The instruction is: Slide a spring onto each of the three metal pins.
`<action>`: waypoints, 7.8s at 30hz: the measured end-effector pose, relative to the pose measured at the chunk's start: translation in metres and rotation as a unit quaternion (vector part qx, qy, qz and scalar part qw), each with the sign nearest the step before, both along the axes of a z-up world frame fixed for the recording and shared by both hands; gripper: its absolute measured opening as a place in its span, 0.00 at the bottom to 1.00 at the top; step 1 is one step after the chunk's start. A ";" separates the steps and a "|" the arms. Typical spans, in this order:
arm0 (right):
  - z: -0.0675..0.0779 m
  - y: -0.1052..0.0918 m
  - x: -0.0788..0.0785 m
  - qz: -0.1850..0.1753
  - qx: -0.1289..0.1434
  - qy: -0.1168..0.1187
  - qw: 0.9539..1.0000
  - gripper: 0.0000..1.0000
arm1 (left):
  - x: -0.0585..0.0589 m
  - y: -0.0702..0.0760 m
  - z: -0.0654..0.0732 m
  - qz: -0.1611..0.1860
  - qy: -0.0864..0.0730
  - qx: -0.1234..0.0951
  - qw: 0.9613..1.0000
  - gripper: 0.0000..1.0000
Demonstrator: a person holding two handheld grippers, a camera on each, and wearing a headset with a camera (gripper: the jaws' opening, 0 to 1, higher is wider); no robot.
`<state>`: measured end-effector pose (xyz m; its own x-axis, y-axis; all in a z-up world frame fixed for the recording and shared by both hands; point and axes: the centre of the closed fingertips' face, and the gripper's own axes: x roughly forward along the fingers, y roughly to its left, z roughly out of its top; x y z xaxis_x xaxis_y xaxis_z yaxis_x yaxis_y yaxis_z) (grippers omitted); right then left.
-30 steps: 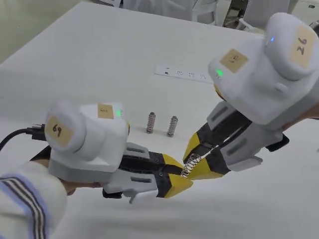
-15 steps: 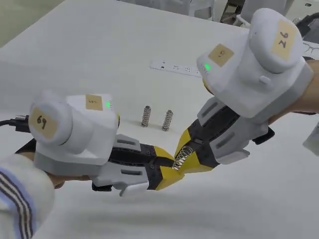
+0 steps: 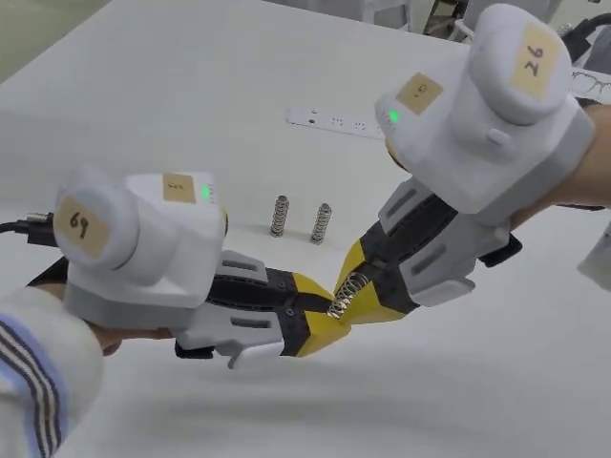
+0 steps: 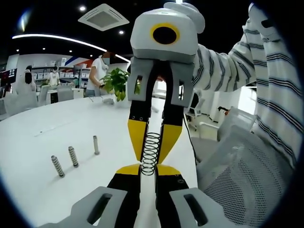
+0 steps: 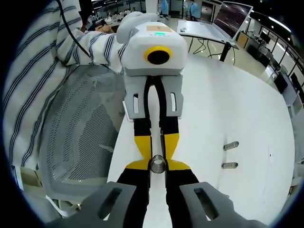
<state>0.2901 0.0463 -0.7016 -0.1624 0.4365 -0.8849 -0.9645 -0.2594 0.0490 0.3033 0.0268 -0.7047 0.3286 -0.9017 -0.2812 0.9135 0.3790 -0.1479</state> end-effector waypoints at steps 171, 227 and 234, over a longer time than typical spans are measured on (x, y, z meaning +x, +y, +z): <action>-0.034 -0.060 0.173 -0.208 -0.039 -0.098 0.972 0.43 | 0.046 0.095 -0.046 0.192 0.085 0.084 0.974 0.98; -0.014 -0.070 0.054 -0.425 0.325 -0.035 0.844 1.00 | 0.024 0.150 -0.021 0.224 0.067 0.060 0.970 0.98; -0.030 -0.080 0.045 -0.444 0.316 -0.022 0.838 1.00 | 0.021 0.153 -0.024 0.228 0.074 0.064 0.969 0.98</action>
<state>0.3352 -0.0335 -0.7314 0.5017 0.7518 -0.4279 -0.7880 0.6013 0.1324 0.3242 0.1802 -0.7286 0.6323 -0.6268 -0.4553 0.6193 0.7620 -0.1891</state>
